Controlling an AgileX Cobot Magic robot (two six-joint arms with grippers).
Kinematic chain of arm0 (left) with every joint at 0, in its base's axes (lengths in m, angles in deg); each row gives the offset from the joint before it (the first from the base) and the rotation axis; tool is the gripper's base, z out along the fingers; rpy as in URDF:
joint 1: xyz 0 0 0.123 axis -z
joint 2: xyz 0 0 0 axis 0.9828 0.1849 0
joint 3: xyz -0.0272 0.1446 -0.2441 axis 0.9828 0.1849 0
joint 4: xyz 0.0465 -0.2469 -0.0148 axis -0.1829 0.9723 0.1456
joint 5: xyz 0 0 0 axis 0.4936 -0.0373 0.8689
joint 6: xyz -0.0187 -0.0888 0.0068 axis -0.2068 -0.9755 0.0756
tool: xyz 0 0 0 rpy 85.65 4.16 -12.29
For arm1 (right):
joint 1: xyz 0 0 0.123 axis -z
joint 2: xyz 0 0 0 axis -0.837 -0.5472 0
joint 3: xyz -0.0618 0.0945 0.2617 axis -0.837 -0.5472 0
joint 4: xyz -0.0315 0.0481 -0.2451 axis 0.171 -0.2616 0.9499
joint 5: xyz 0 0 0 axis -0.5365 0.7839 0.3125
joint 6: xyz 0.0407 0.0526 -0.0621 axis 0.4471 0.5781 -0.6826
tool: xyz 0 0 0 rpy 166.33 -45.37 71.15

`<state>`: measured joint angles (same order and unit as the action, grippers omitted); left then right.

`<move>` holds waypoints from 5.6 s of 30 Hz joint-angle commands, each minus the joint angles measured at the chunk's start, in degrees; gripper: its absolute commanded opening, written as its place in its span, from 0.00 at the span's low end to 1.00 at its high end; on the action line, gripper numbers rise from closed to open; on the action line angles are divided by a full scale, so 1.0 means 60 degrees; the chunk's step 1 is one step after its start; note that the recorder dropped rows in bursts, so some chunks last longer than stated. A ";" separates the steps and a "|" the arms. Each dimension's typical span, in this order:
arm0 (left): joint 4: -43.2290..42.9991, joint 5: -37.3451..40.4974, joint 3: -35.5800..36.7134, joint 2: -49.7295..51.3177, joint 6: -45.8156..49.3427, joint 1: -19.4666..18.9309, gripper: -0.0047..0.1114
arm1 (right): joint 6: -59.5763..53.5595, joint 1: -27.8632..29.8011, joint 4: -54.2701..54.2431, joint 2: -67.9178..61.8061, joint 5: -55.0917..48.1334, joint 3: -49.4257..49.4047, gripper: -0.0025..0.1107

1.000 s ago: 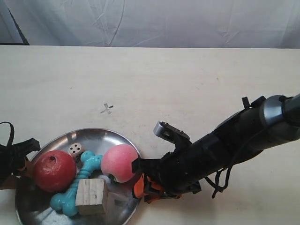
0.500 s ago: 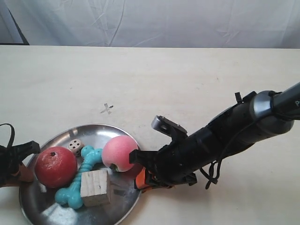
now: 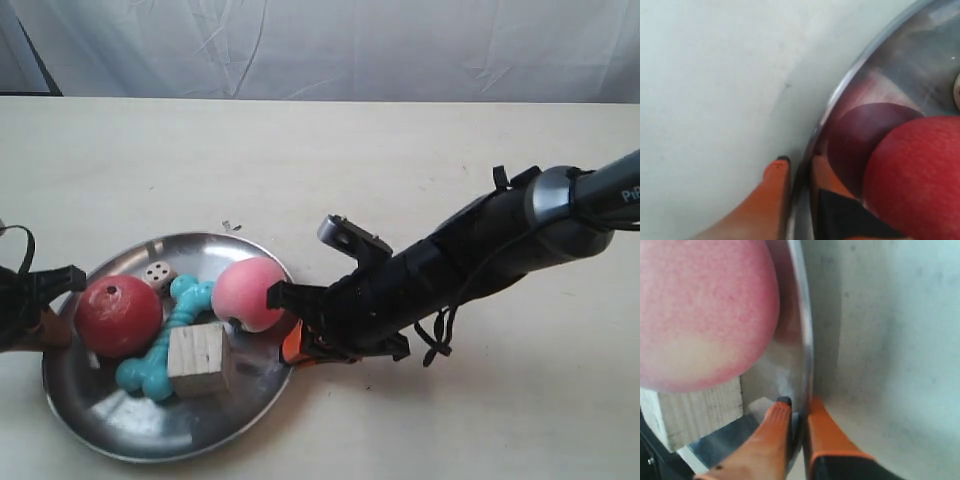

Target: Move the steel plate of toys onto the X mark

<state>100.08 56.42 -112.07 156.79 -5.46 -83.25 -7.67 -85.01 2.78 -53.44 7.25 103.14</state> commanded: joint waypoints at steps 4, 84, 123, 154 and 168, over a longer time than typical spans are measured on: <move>0.0794 0.0326 -0.1634 0.0051 -0.0268 0.0072 0.04 | 0.1095 0.0570 0.1566 0.0122 -0.0633 0.1400 0.01; 0.1834 0.0002 -0.3218 -0.3692 0.2741 0.1086 0.04 | 0.4296 0.1268 0.9168 0.4990 0.0855 0.2160 0.02; -0.1472 -0.2628 0.0125 -1.0865 0.2479 0.2910 0.04 | 0.4296 -0.0539 0.9760 1.0402 0.6877 -0.3346 0.02; -0.1195 -0.2498 0.0125 -1.0904 0.2479 0.2954 0.04 | 0.4296 0.6589 0.9742 1.8718 0.6558 -0.8132 0.02; -0.1066 -0.2070 0.0125 -1.0904 0.2479 0.2954 0.04 | 0.4296 0.6704 0.9763 1.8718 0.6461 -0.8132 0.02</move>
<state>93.12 43.89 -111.45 91.76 9.54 -65.83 18.31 -45.09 61.33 58.41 45.86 54.61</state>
